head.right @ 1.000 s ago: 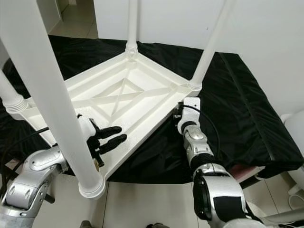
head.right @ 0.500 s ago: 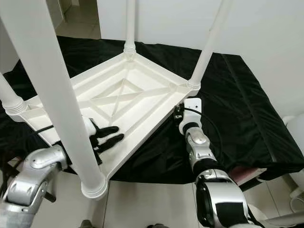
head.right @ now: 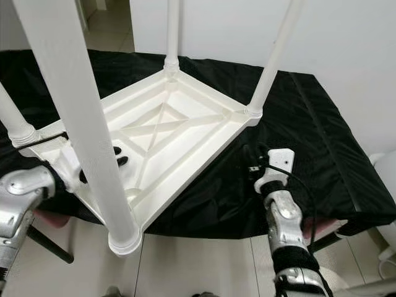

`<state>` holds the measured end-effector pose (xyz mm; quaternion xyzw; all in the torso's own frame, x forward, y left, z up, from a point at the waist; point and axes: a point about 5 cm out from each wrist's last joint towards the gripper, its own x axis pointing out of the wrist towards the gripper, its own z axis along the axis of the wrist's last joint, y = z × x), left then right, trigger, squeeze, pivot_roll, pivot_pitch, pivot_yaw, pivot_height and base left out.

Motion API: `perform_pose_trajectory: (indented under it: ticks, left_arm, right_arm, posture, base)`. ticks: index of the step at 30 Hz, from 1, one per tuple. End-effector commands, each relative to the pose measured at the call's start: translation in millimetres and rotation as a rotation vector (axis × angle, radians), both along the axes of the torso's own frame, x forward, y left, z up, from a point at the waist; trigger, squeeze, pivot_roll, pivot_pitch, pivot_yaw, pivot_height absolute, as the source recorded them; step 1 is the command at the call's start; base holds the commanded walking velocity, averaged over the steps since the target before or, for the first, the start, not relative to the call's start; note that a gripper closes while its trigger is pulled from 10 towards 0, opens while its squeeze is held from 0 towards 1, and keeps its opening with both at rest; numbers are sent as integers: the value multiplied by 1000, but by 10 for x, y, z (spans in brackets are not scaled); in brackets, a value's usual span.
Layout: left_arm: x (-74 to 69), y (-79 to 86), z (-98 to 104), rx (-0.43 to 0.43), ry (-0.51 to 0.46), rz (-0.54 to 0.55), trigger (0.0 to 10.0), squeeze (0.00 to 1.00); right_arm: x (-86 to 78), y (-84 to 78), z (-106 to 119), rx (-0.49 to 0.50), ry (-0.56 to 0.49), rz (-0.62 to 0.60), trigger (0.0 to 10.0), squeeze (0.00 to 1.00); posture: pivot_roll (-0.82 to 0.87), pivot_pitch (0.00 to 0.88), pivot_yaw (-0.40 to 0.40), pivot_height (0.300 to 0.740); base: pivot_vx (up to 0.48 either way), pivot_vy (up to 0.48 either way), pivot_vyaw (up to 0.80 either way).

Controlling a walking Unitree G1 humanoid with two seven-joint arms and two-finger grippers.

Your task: Building children table

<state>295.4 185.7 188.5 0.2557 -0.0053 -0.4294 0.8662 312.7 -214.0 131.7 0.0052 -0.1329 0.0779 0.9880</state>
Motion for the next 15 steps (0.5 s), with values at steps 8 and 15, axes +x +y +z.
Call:
perform_pose_trajectory:
  ticks: [8, 15]
  left_arm:
    - [-22, 130, -52, 48, 124, -180, 10000, 1000]
    - [-68, 209, -136, 149, 170, -244, 10000, 0]
  right_arm:
    - [-117, -9, 65, 20, 7, 69, 10000, 0]
    - [-146, -54, 76, 4, 20, 70, 10000, 0]
  posture:
    - [68, 106, -57, 740]
    - [68, 110, -50, 740]
  base:
    - [0, 0, 0]
    - [0, 0, 0]
